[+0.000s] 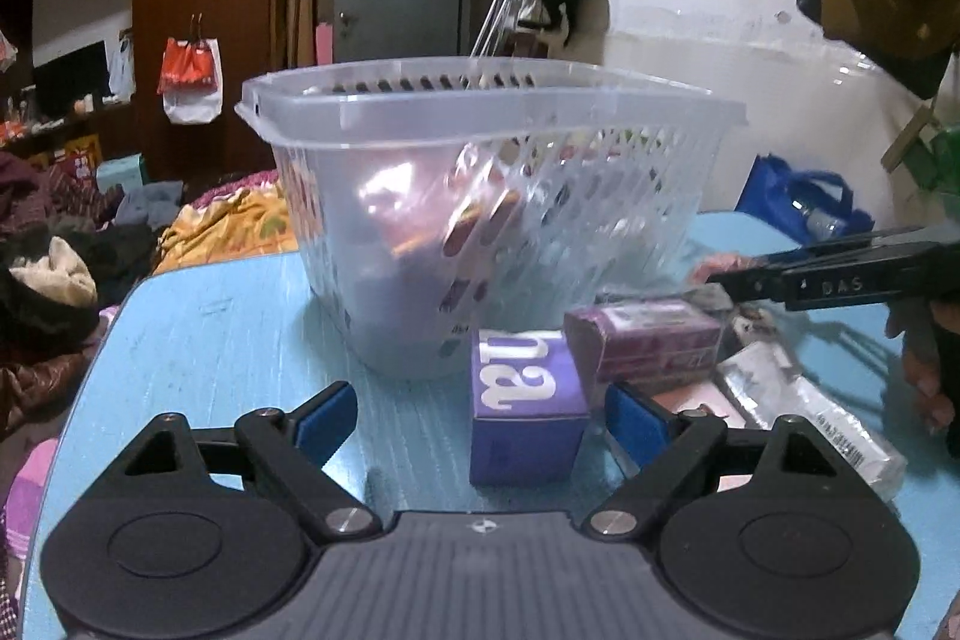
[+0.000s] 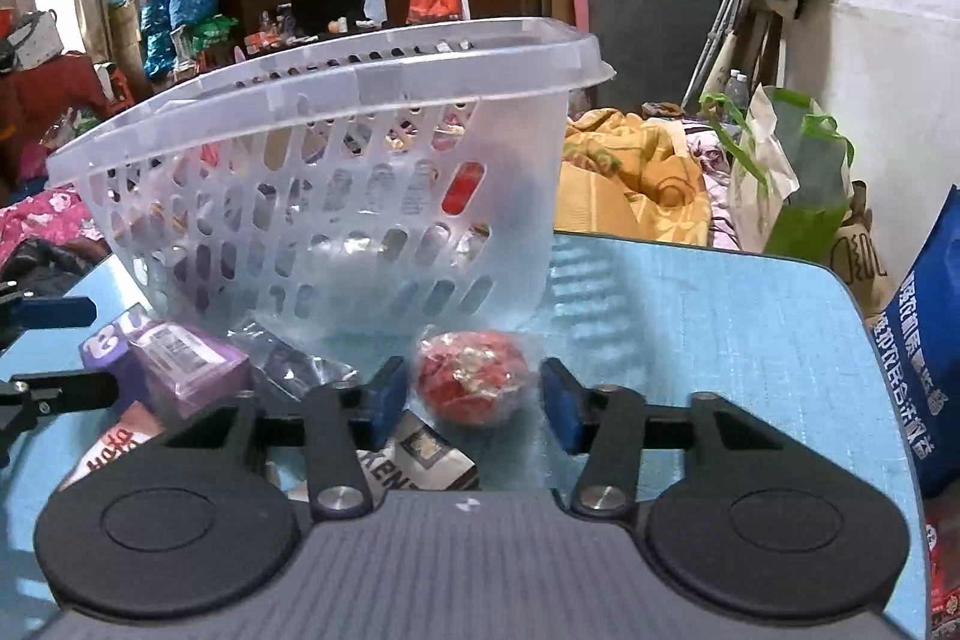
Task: Organize objects
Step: 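Grasp a purple box with the left gripper while the right grasps a red mesh bag, then lift both items over the basket and open both grippers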
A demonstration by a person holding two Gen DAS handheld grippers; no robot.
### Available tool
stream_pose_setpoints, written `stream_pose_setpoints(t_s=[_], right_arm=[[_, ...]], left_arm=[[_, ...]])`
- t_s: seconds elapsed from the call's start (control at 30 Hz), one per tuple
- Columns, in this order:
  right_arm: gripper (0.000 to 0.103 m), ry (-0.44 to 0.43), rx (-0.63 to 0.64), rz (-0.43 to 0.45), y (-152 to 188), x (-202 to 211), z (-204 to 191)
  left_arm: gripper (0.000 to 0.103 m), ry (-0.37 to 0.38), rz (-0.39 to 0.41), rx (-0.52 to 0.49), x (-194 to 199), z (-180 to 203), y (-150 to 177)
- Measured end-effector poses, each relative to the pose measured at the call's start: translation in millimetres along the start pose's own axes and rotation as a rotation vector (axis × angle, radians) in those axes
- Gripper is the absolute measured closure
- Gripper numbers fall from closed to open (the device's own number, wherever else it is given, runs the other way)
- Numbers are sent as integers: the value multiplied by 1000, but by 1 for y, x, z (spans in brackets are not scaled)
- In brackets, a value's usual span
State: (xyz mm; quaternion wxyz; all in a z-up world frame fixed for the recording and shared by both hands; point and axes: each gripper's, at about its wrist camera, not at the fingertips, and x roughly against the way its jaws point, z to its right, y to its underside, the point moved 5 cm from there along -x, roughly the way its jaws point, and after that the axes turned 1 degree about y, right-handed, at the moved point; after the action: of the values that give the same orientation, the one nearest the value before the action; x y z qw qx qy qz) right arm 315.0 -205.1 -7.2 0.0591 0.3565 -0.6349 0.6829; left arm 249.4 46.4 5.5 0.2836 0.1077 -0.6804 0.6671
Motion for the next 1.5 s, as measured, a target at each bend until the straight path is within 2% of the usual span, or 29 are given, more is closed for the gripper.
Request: stream_pose_setpoints(t_s=[0.07,0.13,0.2,0.23,0.47,0.63,0.8,1.07,1.2,1.3,1.4,1.5], right_arm=[[54,21,-3,33,2,5,0],[54,14,-16,78,2,13,1],[54,0,-33,128,2,23,2],[54,-5,-38,147,1,27,2],[53,-17,-62,192,2,38,3],[53,-11,-60,216,2,40,3],[54,-10,-50,232,2,42,0],[54,-11,-39,258,3,45,-3],[54,-26,-47,297,3,55,-4],[54,-36,-50,340,5,69,-6],[54,-27,-40,370,4,86,-12],[54,-40,-18,401,-12,102,-23]], left_arm=[[13,-15,10,-7,1,1,-1],[23,-38,-2,-28,-2,5,-1],[59,-36,-18,-55,-5,10,0],[61,-18,-13,-50,-4,9,-1],[61,24,144,35,24,-5,-1],[61,47,253,30,43,-2,-2],[61,50,283,6,44,2,-5],[61,58,304,24,47,-3,-3],[61,68,344,13,56,-1,-1],[61,102,366,14,64,2,-3],[61,157,402,42,80,5,-14],[61,154,435,20,94,13,-41]])
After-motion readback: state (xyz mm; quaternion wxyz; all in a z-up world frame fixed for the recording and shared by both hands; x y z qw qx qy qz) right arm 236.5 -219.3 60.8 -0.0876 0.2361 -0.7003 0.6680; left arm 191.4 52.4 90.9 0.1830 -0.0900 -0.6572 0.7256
